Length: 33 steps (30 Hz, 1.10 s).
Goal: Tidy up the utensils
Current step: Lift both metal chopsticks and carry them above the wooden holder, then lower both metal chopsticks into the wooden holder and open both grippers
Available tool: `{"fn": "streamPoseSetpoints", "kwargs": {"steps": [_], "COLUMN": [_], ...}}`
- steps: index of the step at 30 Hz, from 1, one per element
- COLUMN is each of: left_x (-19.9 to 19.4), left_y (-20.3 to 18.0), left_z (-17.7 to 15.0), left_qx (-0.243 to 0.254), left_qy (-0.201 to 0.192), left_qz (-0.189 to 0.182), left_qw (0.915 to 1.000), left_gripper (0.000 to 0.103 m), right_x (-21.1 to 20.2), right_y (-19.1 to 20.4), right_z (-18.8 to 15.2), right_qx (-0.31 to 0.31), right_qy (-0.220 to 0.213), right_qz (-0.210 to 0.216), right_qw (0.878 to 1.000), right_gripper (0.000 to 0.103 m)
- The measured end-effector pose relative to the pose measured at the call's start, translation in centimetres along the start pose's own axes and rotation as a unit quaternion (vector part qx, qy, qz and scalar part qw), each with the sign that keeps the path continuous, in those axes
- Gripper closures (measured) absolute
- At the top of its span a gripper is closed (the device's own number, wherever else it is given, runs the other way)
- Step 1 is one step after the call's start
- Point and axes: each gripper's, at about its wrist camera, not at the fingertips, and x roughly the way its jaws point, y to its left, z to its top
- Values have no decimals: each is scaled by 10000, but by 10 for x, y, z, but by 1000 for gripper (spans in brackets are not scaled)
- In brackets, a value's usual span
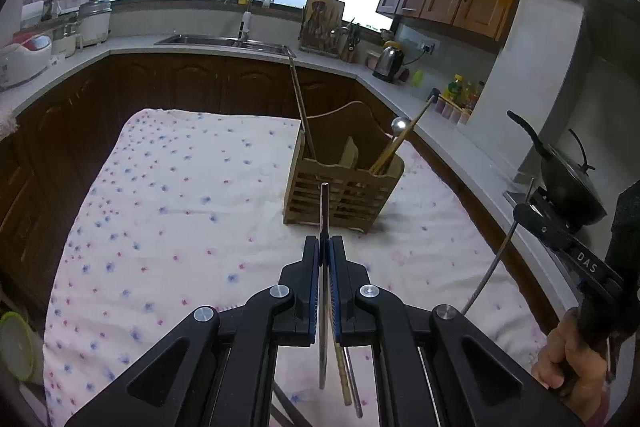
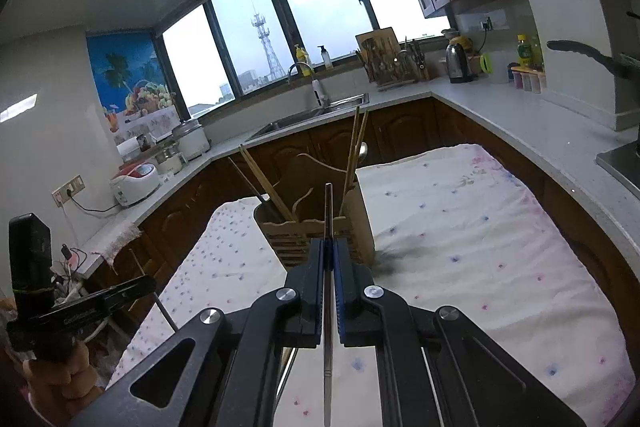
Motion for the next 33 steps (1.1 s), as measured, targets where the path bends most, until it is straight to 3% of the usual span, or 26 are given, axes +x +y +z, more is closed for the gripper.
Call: {"fn": "streamPoseSetpoints", "kwargs": {"steps": [17,33], "left_x": [-4,-7], "left_y": [7,14], "left_z": [12,51], "left_qx": [-33,-20], "left_qy": [-173,-749], "left_qz": [-32,-276], "left_qw": [9998,9968], "left_gripper": [100,100], "right_x": [5,26], "right_y": [1,-2], "right_z": [14,57], "right_qx": [37,-65], "right_qy": [-360,-890], "right_qz": [96,147], "right_qw": [9993,9959], "right_gripper": [98,98]}}
